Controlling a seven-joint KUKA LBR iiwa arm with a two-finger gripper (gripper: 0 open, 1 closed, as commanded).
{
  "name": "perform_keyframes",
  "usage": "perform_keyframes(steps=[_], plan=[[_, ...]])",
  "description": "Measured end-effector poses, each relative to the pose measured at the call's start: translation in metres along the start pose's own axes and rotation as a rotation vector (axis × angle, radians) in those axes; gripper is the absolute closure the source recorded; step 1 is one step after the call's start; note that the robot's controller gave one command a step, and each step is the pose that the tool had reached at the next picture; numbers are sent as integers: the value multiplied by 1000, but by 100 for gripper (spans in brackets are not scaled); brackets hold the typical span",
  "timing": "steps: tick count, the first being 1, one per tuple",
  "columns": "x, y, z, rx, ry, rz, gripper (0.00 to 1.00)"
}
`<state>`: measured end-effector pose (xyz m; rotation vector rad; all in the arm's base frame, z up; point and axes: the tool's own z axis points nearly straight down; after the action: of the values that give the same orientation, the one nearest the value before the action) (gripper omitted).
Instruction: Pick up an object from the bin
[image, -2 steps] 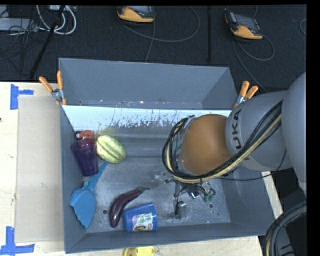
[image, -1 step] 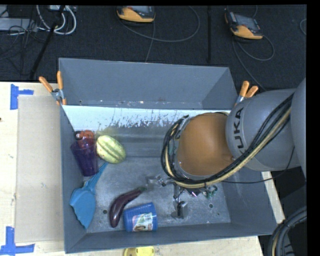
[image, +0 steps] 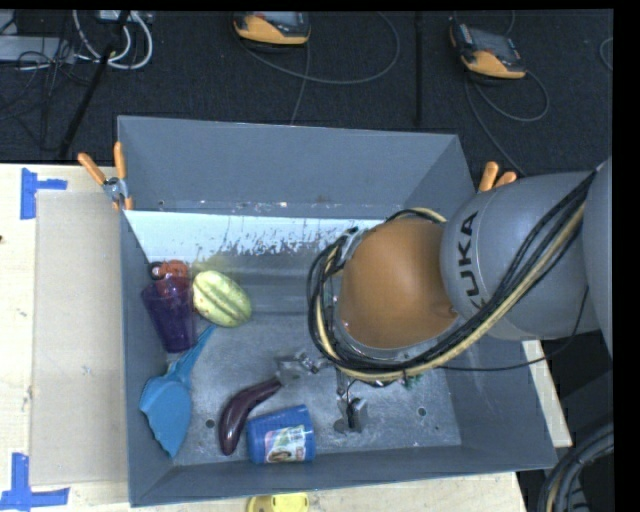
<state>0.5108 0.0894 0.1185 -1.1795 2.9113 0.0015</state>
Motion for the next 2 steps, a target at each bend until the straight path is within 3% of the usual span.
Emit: perform_keyframes(steps=[1,2], plan=[[-10,16,-14,0,0,214,0],[-33,28,-9,1,0,-13,0]])
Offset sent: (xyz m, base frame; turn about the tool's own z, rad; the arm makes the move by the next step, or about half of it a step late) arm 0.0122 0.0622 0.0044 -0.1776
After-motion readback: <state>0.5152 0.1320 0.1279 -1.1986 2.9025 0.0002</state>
